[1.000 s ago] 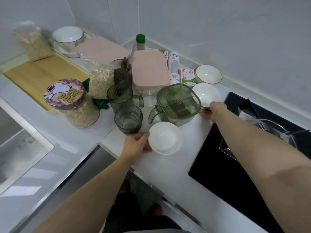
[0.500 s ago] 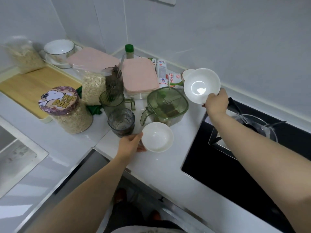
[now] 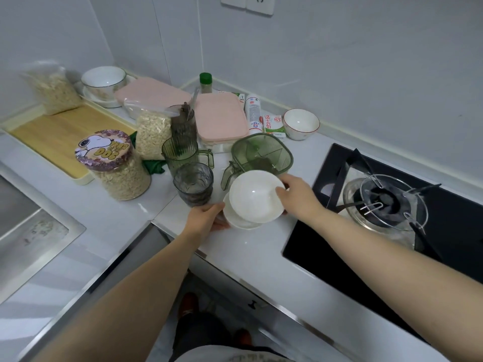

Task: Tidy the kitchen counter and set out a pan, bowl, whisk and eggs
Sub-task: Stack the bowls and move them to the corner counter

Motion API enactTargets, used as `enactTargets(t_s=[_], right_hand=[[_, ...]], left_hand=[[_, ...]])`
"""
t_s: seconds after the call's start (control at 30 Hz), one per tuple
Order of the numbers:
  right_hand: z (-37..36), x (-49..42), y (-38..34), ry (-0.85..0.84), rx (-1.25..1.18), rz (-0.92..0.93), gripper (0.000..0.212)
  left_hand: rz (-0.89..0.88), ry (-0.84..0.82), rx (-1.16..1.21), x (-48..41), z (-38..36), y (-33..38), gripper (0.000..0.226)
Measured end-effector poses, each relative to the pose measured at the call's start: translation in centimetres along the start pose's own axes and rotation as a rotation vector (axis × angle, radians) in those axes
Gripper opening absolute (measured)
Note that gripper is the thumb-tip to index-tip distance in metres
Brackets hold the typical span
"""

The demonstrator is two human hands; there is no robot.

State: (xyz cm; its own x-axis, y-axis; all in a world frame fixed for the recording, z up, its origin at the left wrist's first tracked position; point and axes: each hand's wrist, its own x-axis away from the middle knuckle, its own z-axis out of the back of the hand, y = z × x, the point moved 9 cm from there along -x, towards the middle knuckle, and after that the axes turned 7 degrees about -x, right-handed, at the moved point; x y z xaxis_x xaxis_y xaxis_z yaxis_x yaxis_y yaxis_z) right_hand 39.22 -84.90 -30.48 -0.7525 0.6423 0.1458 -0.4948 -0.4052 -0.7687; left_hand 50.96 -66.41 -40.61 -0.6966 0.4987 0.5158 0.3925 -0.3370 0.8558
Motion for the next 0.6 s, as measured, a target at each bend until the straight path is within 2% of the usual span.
enactTargets(t_s=[0.13, 0.27, 0.47, 0.53, 0.6], right_hand=[[-1.6, 0.5, 1.0, -0.031, -0.043, -0.05, 0.016], [-2.1, 0.5, 1.2, -0.013, -0.032, -0.054, 0.025], [-2.5, 0.4, 1.3, 0.014, 0.075, -0.022, 0.016], [-2.7, 0.4, 1.3, 0.016, 0.101, -0.002, 0.019], [-2.9, 0.4, 1.3, 0.013, 0.12, 0.007, 0.017]], left_hand=[[-0.003, -0.033, -0.015, 0.0, -0.2, 0.0, 0.013], [0.0, -0.058, -0.015, -0.1, -0.3, 0.0, 0.013], [0.061, -0.116, -0.092, -0.1, -0.7, 0.3, 0.028], [0.073, -0.133, -0.173, 0.1, -0.9, 0.8, 0.036], [0.037, -0.139, -0.315, 0.4, -1.4, 1.4, 0.034]])
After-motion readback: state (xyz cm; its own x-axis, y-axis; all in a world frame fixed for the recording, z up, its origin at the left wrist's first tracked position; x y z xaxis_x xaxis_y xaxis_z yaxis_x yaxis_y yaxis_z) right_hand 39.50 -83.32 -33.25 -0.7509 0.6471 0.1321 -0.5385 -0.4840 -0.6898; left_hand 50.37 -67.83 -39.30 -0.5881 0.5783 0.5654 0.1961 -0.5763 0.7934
